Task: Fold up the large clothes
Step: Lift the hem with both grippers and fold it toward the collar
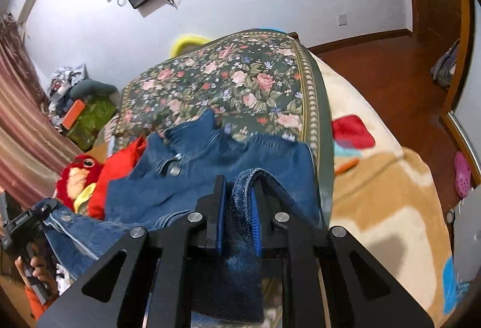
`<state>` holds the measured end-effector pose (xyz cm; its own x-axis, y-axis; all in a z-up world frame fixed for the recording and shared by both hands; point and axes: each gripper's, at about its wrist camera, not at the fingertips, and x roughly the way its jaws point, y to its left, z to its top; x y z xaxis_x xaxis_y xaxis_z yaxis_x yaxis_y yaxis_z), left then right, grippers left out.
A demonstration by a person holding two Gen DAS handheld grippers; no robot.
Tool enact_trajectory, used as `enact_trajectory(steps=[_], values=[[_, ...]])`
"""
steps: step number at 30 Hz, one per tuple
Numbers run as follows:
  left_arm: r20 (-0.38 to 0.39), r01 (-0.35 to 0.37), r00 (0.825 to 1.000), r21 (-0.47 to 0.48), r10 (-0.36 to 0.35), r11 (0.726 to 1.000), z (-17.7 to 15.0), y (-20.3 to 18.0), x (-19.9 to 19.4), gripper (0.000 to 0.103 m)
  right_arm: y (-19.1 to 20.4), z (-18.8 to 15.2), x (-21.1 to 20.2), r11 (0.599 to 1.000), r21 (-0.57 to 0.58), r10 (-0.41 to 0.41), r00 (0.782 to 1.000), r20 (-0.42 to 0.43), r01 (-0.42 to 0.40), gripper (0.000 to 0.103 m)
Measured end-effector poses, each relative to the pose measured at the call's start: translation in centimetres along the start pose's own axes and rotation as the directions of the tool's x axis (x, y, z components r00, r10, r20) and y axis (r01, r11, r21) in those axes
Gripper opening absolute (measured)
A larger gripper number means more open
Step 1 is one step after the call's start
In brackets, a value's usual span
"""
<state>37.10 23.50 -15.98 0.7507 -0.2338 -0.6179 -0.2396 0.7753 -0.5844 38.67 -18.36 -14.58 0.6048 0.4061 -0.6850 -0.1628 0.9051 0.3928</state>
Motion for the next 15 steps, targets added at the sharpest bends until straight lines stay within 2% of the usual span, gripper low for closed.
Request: enact_trajectory(steps=[5,11,15], values=[[-0.049,-0.102,0.993,0.042,0.104,0.994,1.2,0.8,6.4,0.013,-0.9,0.9,4.5,0.999,-0.002,-0.034,0.999,-0.034,0.033,0.013],[-0.130,-0.210,0.967,0.087,0.220,0.974,0.9,3.1,12.3,0.014,-3.3,0.7,9.6,0.996,0.036,-0.073,0.989,-0.127,0.078,0.013],[-0.192,-0.243,0.946,0.120,0.263,0.963,0.0,4.4,14.3,0.020,-5.3,0.6,10.3,0.992,0.122,-0.005,0.986,-0.169,0.026,0.013]])
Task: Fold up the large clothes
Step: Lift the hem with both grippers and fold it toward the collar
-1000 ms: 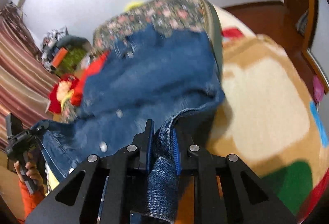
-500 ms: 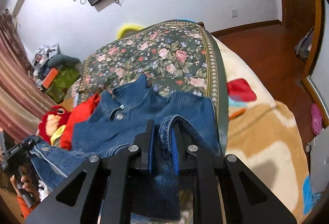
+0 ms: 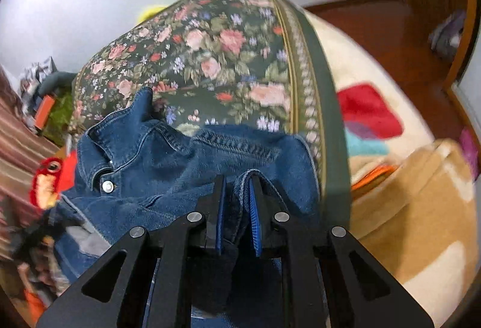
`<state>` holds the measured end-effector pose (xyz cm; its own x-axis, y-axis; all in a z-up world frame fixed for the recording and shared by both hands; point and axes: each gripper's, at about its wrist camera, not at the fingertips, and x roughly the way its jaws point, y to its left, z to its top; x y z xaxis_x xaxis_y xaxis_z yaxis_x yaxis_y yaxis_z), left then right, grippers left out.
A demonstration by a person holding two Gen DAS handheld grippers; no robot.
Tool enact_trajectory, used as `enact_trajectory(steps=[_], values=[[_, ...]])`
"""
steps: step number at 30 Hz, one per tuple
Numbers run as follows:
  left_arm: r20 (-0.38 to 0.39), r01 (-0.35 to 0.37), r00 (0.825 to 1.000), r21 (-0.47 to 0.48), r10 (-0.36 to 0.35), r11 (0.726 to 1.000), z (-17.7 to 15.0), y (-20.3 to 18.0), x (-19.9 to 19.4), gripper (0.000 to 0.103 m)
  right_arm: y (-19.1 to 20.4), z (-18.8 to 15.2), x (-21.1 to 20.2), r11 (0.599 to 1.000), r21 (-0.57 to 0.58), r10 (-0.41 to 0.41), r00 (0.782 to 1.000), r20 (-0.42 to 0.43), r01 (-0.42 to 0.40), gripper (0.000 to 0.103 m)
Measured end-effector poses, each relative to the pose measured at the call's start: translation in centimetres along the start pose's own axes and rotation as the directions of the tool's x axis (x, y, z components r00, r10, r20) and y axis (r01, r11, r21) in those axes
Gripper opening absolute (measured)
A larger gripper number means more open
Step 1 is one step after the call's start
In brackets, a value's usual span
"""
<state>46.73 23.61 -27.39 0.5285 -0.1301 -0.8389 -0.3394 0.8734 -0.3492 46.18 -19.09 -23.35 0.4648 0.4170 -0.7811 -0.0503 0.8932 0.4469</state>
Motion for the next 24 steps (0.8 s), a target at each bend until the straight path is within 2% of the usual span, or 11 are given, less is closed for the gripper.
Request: enact_trajectory(steps=[2,3,5,7,9,13,19,21,24], values=[[-0.011,0.011,1.000,-0.004,-0.011,1.000,-0.1,0.2,-0.3,0.020,-0.4,-0.1,-0.7,1.000,0.012,0.023,1.000,-0.001,-0.023,0.014],[-0.012,0.011,1.000,-0.002,-0.011,1.000,0.0,0.0,-0.6,0.022,-0.2,-0.2,-1.3,1.000,0.004,0.004,1.000,0.004,-0.004,0.018],[0.000,-0.004,1.000,0.024,0.004,1.000,0.3,-0.4,-2.1,0.026,0.3,-0.3,-2.7,0.995,-0.034,-0.092,0.994,0.051,0.094,0.027],[0.041,-0.035,0.999,0.054,0.033,0.998,0.6,-1.0,-4.0,0.032,1.0,-0.3,-4.1,0.985,-0.075,-0.149,0.984,0.095,0.156,0.028],[0.108,-0.056,0.993,0.089,0.046,0.994,0.8,-1.6,-6.7,0.044,1.8,-0.6,-5.8,0.978,-0.118,-0.160,0.981,0.108,0.173,0.028],[0.184,-0.060,0.982,0.137,0.034,0.989,0.2,-2.6,-10.9,0.050,3.9,-2.0,-8.6,0.959,-0.209,-0.166,0.976,0.141,0.193,0.028],[0.176,-0.072,0.984,0.268,0.025,0.961,-3.6,-4.4,-13.4,0.061,7.0,-6.4,-10.0,0.924,-0.338,-0.137,0.981,0.139,0.177,0.030],[0.158,-0.086,0.987,0.310,0.038,0.947,-5.3,-4.9,-12.9,0.064,7.6,-8.3,-9.8,0.912,-0.373,-0.133,0.984,0.119,0.169,0.036],[0.114,-0.115,0.990,0.377,0.077,0.919,-7.7,-5.7,-11.4,0.064,8.2,-9.8,-8.4,0.901,-0.407,-0.128,0.988,0.080,0.150,0.037]])
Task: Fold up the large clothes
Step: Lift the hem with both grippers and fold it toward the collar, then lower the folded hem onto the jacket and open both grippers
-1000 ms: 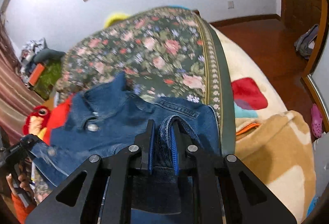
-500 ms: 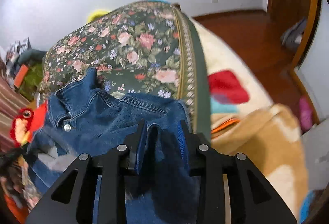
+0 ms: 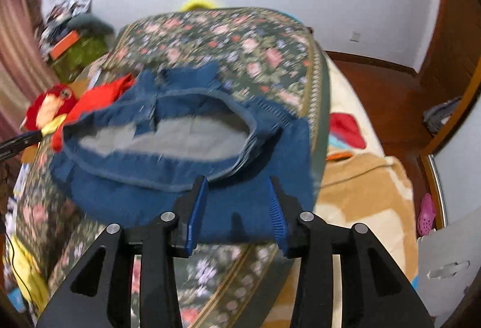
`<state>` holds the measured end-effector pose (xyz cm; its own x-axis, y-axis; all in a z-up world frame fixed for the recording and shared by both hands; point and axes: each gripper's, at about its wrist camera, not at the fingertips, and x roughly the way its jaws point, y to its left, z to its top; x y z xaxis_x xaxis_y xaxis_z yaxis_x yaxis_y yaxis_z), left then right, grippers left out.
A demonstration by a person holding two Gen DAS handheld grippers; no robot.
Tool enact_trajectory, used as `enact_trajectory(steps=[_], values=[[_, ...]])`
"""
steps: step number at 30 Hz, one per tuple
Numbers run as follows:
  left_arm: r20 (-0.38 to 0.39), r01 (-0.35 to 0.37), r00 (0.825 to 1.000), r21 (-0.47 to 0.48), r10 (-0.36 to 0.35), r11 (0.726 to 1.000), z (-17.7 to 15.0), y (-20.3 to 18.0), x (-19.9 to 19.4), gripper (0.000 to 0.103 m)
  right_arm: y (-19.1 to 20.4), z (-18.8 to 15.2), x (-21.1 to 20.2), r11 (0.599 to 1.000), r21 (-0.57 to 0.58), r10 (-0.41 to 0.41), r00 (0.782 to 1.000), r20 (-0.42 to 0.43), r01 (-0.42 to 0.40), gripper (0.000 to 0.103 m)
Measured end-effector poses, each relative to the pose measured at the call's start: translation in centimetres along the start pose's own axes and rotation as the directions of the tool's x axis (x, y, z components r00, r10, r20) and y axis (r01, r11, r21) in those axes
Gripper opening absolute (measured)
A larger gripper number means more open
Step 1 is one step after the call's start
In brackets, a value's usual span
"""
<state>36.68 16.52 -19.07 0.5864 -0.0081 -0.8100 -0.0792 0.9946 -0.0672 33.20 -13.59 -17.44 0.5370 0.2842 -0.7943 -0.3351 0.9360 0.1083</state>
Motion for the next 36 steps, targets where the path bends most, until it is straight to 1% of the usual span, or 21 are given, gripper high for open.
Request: enact_trajectory(steps=[2,3,7,9,10,11,13,16,17,19,20,21,22,24,26,27,28,30,33,36], values=[[-0.036,0.001,0.999,0.028,0.000,1.000,-1.1,-0.8,1.2,0.064,0.7,-0.5,1.6,1.000,-0.013,0.013,0.999,-0.050,-0.014,0.037],[-0.066,0.005,0.998,0.038,-0.003,0.999,-1.6,-1.4,2.2,0.064,1.0,-0.8,2.4,1.000,-0.016,0.017,0.997,-0.074,-0.018,0.037],[-0.128,0.015,0.992,0.044,-0.010,0.999,-2.8,-2.4,5.4,0.064,2.0,-1.4,5.4,0.999,-0.031,0.027,0.991,-0.134,-0.032,0.037],[-0.142,0.001,0.990,0.050,0.006,0.999,-2.9,-2.5,7.1,0.064,2.4,-1.4,6.6,0.999,-0.040,0.023,0.990,-0.139,-0.029,0.037],[-0.141,-0.005,0.990,0.058,0.013,0.998,-2.7,-2.4,8.1,0.066,2.6,-1.2,7.3,0.998,-0.048,0.021,0.992,-0.125,-0.027,0.037],[-0.135,-0.013,0.991,0.062,0.021,0.998,-2.3,-2.2,9.0,0.069,2.7,-1.0,7.7,0.998,-0.053,0.018,0.993,-0.117,-0.024,0.038],[-0.119,-0.035,0.992,0.051,0.041,0.998,-0.8,-1.5,10.5,0.070,3.0,0.0,8.9,0.998,-0.061,0.004,0.994,-0.109,-0.011,0.039],[-0.116,-0.063,0.991,-0.010,0.062,0.998,2.3,0.3,12.5,0.070,3.2,2.5,10.7,0.997,-0.079,0.006,0.994,-0.110,-0.015,0.039],[-0.113,-0.072,0.991,-0.038,0.067,0.997,3.5,1.0,13.0,0.070,3.1,3.8,11.4,0.997,-0.079,0.003,0.994,-0.105,-0.012,0.039],[-0.114,-0.055,0.992,-0.088,0.044,0.995,5.8,2.4,13.8,0.070,2.7,6.1,12.0,0.998,-0.063,-0.014,0.997,-0.074,0.010,0.039],[-0.098,-0.066,0.994,-0.107,0.056,0.992,7.0,3.0,13.9,0.070,2.3,7.2,12.0,0.999,-0.040,-0.032,0.998,-0.045,0.030,0.039],[-0.065,-0.100,0.994,-0.112,0.093,0.989,8.1,3.4,13.7,0.070,1.8,8.4,12.0,0.999,-0.006,-0.050,0.999,-0.013,0.050,0.039],[-0.040,-0.119,0.993,-0.111,0.115,0.987,9.0,3.7,13.4,0.070,1.4,9.3,12.0,0.998,0.028,-0.061,0.998,0.012,0.061,0.039],[0.010,-0.145,0.989,-0.125,0.147,0.982,10.6,4.3,12.3,0.070,0.4,10.7,11.7,0.991,0.098,-0.090,0.995,0.041,0.086,0.039],[0.043,-0.162,0.985,-0.140,0.169,0.977,11.3,4.7,11.4,0.070,0.1,11.1,11.3,0.988,0.134,-0.077,0.996,0.047,0.070,0.039],[0.053,-0.156,0.985,-0.142,0.164,0.978,11.4,4.8,10.9,0.070,0.2,11.0,11.0,0.988,0.145,-0.057,0.997,0.050,0.050,0.039],[0.058,-0.140,0.987,-0.139,0.149,0.980,11.4,4.7,10.6,0.070,0.6,10.8,10.7,0.989,0.142,-0.051,0.997,0.052,0.043,0.039],[0.066,-0.110,0.991,-0.129,0.120,0.985,10.9,4.3,9.8,0.070,1.9,10.0,10.3,0.994,0.102,-0.037,0.998,0.048,0.031,0.039],[0.049,-0.088,0.994,-0.099,0.093,0.991,9.4,2.8,9.2,0.070,4.4,8.6,10.4,1.000,0.030,0.002,1.000,0.023,-0.002,0.039],[0.037,-0.067,0.997,-0.029,0.068,0.997,7.6,0.7,8.2,0.070,6.4,7.2,10.3,0.999,-0.036,0.033,0.999,-0.004,-0.033,0.039]])
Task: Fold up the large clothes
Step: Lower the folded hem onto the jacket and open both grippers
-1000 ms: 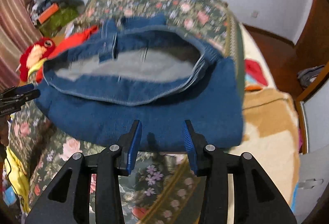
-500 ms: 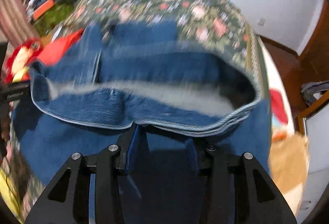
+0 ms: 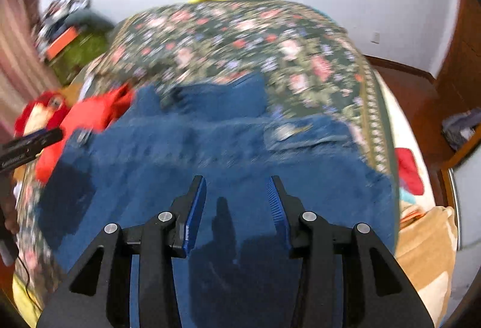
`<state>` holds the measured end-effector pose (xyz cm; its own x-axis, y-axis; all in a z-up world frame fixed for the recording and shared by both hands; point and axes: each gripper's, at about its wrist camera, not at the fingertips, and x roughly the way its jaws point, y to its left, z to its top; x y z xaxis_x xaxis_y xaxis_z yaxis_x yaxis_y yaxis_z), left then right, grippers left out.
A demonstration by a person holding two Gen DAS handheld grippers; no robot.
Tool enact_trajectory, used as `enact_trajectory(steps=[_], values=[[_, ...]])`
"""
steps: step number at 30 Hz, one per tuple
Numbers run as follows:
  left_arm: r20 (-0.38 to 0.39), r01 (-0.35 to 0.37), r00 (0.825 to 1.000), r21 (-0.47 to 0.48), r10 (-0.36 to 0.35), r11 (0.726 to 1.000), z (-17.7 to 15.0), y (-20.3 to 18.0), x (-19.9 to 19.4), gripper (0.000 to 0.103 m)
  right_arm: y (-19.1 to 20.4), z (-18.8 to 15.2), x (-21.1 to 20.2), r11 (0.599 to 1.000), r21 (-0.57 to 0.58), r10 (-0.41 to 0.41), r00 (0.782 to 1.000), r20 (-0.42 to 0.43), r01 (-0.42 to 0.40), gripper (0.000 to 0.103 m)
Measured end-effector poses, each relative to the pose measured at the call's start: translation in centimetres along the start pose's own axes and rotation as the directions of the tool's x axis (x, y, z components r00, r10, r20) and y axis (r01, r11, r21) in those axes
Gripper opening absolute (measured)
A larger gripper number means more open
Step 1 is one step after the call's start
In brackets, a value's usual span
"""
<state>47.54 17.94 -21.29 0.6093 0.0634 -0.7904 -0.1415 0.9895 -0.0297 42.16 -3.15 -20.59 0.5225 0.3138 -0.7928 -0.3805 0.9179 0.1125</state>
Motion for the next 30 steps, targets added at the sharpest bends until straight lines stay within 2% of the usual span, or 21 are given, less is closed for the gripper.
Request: enact_trajectory(steps=[4,6,7,9,10,12,15,19,21,23,25,30], values=[[0.017,-0.004,1.000,0.079,0.002,0.997,-2.0,-2.3,-1.7,0.070,2.9,-1.8,-0.1,0.996,-0.078,0.043,0.999,-0.030,-0.046,0.039],[0.021,-0.003,1.000,0.110,0.001,0.994,-2.9,-3.2,-2.2,0.073,4.0,-2.4,0.1,0.992,-0.112,0.045,0.998,-0.040,-0.049,0.045],[0.019,0.000,1.000,0.126,-0.002,0.992,-3.3,-3.7,-2.3,0.074,4.5,-2.7,0.2,0.990,-0.136,0.030,0.999,-0.037,-0.035,0.049],[0.017,-0.012,1.000,0.159,0.009,0.987,-4.2,-4.5,-2.2,0.078,5.2,-3.1,0.5,0.981,-0.194,-0.016,0.999,-0.029,0.010,0.067],[0.017,-0.021,1.000,0.172,0.018,0.985,-4.5,-4.6,-2.1,0.080,5.3,-3.2,0.6,0.976,-0.214,-0.034,0.999,-0.028,0.028,0.071],[0.009,-0.044,0.999,0.200,0.043,0.979,-5.2,-4.9,-1.6,0.089,5.1,-3.6,1.1,0.963,-0.257,-0.092,0.995,-0.035,0.080,0.075],[-0.035,-0.071,0.996,0.200,0.079,0.977,-6.4,-4.2,-0.1,0.089,3.7,-4.1,1.4,0.954,-0.277,-0.137,0.989,-0.055,0.116,0.076],[-0.136,-0.079,0.986,0.132,0.097,0.988,-7.8,-1.5,1.8,0.089,0.9,-4.8,0.7,0.952,-0.244,-0.203,0.978,-0.050,0.185,0.080],[-0.140,-0.081,0.986,0.083,0.092,0.993,-8.6,-0.1,1.8,0.089,-0.9,-5.3,0.4,0.955,-0.218,-0.217,0.974,-0.063,0.199,0.080],[-0.132,-0.050,0.990,0.016,0.052,0.999,-9.3,1.7,1.2,0.093,-2.7,-5.7,-0.1,0.969,-0.161,-0.202,0.977,-0.074,0.188,0.081],[-0.128,-0.076,0.989,-0.022,0.073,0.997,-9.9,2.9,0.7,0.093,-4.3,-6.1,-0.6,0.974,-0.105,-0.211,0.973,-0.091,0.201,0.082],[-0.155,-0.165,0.975,-0.034,0.158,0.986,-11.5,6.1,-0.5,0.093,-8.1,-7.3,-2.5,0.981,0.029,-0.186,0.976,-0.112,0.191,0.083]])
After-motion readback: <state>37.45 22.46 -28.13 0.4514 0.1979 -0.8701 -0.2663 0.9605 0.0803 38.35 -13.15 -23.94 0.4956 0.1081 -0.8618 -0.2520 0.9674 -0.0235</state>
